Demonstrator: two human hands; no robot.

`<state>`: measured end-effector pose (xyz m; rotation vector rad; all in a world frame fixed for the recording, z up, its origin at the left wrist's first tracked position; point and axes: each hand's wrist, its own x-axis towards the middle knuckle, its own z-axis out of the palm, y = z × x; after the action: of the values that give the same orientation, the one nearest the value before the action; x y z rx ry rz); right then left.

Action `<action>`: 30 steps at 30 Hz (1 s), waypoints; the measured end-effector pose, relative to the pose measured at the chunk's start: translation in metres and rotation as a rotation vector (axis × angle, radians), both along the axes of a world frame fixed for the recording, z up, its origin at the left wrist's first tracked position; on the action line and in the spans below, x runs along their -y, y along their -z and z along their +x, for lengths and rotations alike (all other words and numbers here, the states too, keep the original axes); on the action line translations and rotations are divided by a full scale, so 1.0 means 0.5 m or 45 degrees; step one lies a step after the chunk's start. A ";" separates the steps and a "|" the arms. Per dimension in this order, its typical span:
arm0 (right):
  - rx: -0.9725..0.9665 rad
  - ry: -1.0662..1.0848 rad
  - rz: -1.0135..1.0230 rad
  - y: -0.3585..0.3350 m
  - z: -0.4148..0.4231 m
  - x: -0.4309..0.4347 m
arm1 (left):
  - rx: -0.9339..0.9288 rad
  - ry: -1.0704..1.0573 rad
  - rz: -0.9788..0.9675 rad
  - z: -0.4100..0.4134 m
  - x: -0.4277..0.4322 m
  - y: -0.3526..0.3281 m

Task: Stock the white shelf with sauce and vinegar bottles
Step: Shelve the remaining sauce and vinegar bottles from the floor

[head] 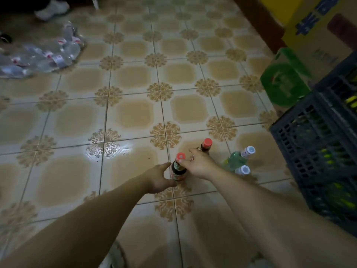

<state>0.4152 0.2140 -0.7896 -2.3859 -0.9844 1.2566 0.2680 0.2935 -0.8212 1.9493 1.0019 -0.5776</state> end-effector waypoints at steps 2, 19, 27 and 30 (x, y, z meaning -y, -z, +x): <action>-0.049 -0.015 0.012 0.048 0.001 -0.018 | 0.010 -0.037 -0.030 0.018 -0.014 0.047; -0.063 0.311 0.593 -0.064 -0.067 0.053 | 0.278 -0.097 -0.040 -0.027 0.034 -0.005; 0.055 0.350 0.979 -0.471 -0.144 0.158 | 0.848 -0.196 -0.163 -0.107 0.154 -0.347; 0.142 0.374 1.148 -0.626 -0.187 0.204 | 1.057 -0.188 -0.145 -0.142 0.211 -0.485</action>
<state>0.3218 0.1120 -0.4765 -1.7841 -0.9129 0.4181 0.1970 0.1878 -0.5786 1.7354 0.5481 0.2581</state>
